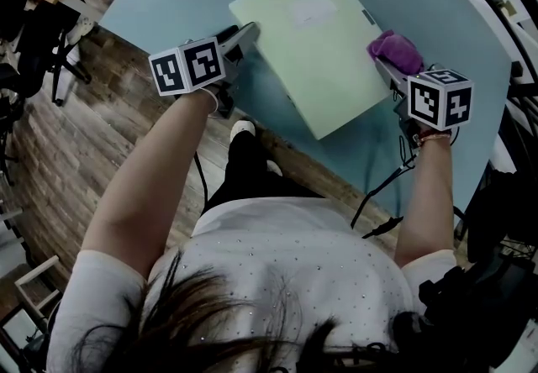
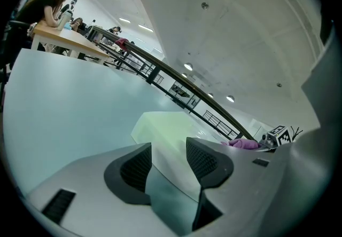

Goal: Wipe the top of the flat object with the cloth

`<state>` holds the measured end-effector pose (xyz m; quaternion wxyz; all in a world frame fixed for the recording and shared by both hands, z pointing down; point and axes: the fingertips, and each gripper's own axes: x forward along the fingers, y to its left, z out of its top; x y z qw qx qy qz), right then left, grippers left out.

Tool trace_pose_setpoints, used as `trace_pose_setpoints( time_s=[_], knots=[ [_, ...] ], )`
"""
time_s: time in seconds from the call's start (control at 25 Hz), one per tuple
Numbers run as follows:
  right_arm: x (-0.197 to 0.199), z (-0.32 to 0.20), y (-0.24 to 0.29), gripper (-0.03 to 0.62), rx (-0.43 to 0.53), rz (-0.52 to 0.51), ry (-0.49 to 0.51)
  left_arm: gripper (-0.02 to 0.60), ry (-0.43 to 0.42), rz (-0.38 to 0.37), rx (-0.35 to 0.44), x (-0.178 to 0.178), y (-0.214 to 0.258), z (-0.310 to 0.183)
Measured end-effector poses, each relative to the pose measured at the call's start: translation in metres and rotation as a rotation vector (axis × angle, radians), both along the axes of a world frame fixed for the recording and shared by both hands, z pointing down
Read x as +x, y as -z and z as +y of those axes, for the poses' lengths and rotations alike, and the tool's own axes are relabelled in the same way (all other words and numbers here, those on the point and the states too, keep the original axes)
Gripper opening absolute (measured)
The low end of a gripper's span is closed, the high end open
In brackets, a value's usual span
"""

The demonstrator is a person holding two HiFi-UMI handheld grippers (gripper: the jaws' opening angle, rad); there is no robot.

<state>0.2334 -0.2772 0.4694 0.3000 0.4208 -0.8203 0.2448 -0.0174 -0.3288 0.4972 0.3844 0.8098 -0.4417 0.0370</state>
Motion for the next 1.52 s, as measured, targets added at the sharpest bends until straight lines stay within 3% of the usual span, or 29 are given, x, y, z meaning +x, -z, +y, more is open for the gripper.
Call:
trace_pose_setpoints(
  time_s=[0.12, 0.28, 0.4, 0.56, 0.88, 1.28, 1.44, 1.52],
  knots=[
    [-0.037, 0.014, 0.026, 0.034, 0.114, -0.023, 0.071, 0.201, 0.004, -0.006, 0.009, 0.0, 0.0, -0.001],
    [-0.137, 0.078, 0.035, 0.034, 0.031, -0.209, 0.338, 0.201, 0.012, -0.016, 0.013, -0.003, 0.0, 0.0],
    [-0.17, 0.109, 0.013, 0.034, -0.029, -0.14, 0.478, 0.201, 0.011, -0.013, 0.012, -0.003, 0.0, 0.0],
    [-0.161, 0.115, -0.006, 0.034, -0.055, -0.021, 0.529, 0.201, 0.012, -0.005, 0.006, -0.003, 0.0, 0.002],
    [-0.095, 0.087, -0.005, 0.034, -0.087, 0.015, 0.37, 0.201, 0.018, -0.013, 0.021, -0.002, 0.001, 0.003],
    [0.007, 0.038, -0.007, 0.034, -0.073, -0.006, 0.074, 0.201, 0.012, -0.007, 0.019, -0.002, 0.0, 0.003],
    [0.024, 0.029, -0.005, 0.034, -0.061, -0.05, -0.012, 0.201, 0.013, -0.009, 0.016, -0.002, 0.001, 0.002],
    [0.016, 0.028, 0.005, 0.034, 0.008, -0.033, -0.004, 0.201, 0.019, -0.013, 0.019, -0.003, 0.0, 0.002]
  ],
)
